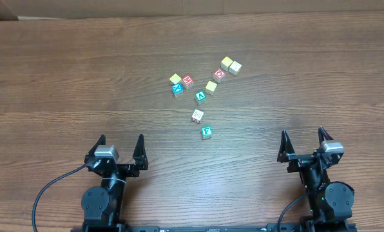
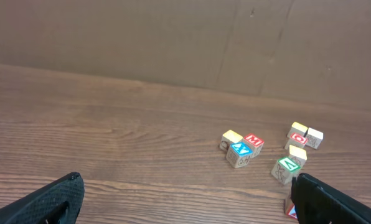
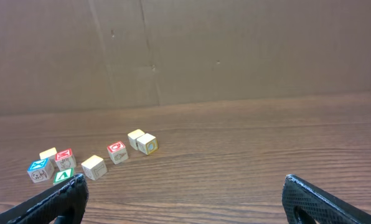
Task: Flip 3 blocks
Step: 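Raise both arms and move the right gripper toward the green F block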
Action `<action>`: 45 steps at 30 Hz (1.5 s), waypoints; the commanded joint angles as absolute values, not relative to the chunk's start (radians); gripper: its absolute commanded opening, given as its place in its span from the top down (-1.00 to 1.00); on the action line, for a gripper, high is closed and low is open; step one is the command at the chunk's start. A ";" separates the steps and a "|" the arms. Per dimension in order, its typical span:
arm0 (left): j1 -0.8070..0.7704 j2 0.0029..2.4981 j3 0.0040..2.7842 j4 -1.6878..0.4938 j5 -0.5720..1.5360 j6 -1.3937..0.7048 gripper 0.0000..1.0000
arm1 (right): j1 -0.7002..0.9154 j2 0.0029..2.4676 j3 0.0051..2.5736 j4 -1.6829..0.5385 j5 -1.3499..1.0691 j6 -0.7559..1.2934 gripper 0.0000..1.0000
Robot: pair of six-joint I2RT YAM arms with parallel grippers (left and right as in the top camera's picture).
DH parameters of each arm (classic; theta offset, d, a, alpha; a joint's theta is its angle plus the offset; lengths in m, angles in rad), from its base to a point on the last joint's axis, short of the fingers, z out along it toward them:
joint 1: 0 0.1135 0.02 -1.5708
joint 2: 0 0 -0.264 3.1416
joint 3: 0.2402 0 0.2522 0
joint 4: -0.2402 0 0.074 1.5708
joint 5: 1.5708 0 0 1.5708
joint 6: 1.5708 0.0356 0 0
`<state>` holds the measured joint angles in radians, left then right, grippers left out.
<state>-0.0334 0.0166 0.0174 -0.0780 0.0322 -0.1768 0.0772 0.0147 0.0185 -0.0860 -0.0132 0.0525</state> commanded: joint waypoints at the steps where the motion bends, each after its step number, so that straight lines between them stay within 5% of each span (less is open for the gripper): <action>1: -0.038 0.004 0.006 -0.062 0.023 -0.176 -0.99 | 0.070 0.004 0.008 -0.062 -0.060 0.056 -1.00; 13: -0.038 0.130 0.140 -0.158 0.086 -0.166 -0.99 | 0.070 0.047 0.068 0.016 -0.299 0.105 -1.00; 23: -0.038 0.723 0.722 -0.498 0.162 -0.153 -0.99 | 0.070 0.435 0.382 -0.150 -0.403 0.187 -1.00; 34: -0.040 1.353 1.409 -1.180 0.251 -0.157 -1.00 | 0.087 1.124 1.132 -0.964 -0.571 0.174 -1.00; 39: -0.040 1.449 1.442 -1.245 0.299 -0.158 -0.99 | 0.113 1.372 1.323 -1.303 -0.571 0.156 -1.00; 45: -0.040 1.518 1.442 -1.257 0.315 -0.165 -0.99 | 0.160 1.521 1.327 -1.459 -0.566 0.007 -1.00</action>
